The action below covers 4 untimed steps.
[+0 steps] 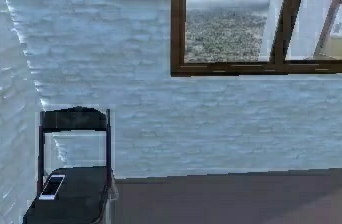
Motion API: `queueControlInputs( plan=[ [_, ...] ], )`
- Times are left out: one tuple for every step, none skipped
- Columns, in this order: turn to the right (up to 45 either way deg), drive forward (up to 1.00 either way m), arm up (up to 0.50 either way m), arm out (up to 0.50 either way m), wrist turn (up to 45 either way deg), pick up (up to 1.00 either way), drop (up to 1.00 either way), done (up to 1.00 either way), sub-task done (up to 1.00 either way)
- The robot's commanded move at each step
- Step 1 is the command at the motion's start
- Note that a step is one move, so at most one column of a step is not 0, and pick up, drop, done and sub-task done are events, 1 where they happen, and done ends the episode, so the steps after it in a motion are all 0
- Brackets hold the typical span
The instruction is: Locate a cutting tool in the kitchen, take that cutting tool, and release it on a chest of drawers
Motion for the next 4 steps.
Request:
queueControlInputs(
  plan=[
    [45.0,0.0,0.0,0.0,0.0,0.0,0.0,0.0,0.0],
    [15.0,0.0,0.0,0.0,0.0,0.0,0.0,0.0,0.0],
    [0.0,0.45,0.0,0.0,0.0,0.0,0.0,0.0,0.0],
    [12.0,0.0,0.0,0.0,0.0,0.0,0.0,0.0,0.0]
  ],
)
